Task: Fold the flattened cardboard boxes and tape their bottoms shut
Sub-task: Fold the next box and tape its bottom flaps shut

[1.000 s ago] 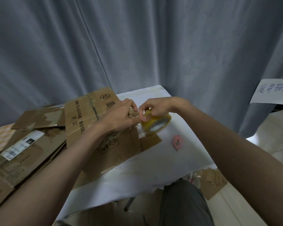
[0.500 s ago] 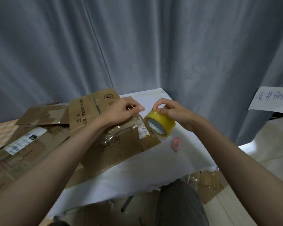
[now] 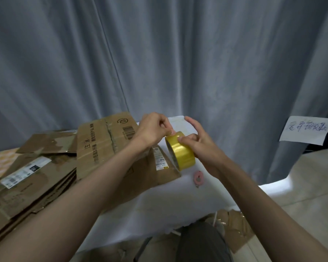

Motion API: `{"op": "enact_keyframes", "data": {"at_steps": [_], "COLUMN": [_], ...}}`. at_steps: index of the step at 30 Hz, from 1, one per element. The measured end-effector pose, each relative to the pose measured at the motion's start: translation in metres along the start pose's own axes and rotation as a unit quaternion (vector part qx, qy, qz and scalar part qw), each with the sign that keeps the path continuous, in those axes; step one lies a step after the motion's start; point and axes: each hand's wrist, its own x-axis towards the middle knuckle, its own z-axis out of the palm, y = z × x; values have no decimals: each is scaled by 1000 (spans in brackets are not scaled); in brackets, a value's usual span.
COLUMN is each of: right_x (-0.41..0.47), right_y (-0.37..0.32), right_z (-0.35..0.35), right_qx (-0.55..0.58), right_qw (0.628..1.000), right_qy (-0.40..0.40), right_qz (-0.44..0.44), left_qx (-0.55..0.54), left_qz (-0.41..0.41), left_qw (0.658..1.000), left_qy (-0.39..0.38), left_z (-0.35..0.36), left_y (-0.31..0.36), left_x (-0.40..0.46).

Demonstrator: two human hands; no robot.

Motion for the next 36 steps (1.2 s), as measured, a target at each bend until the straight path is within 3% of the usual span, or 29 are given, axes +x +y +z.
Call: {"op": "enact_keyframes", "data": {"at_steps": [5, 11, 17, 22, 27, 31, 36], "right_x": [-4, 3, -2, -6, -2, 18, 48], "right_y": [1, 1, -1, -6, -1, 17, 54], "right_z": [6, 15, 5, 0, -5, -8, 1], "right_qx": [-14, -126, -92, -82, -121, -212, -419], "right_qw": [1000, 989, 994, 993, 989, 976, 905], "right_qy": [2, 78, 7, -57, -50, 3, -1], "right_qz": [26, -30, -58, -68, -63, -56, -69], "left_qx": [34, 60, 37, 125, 241, 224, 204], "left_qz": [-10, 50, 10, -39, -9, 5, 12], "left_qw": [999, 996, 998, 991, 970, 974, 979], "left_qy": [33, 52, 49, 11, 8, 19, 1], "left_z": [5, -7, -12, 6, 4, -4, -18], "left_y": [-5, 13, 3, -6, -11, -25, -45], "left_x": [-7, -18, -16, -12, -13, -21, -36]}}
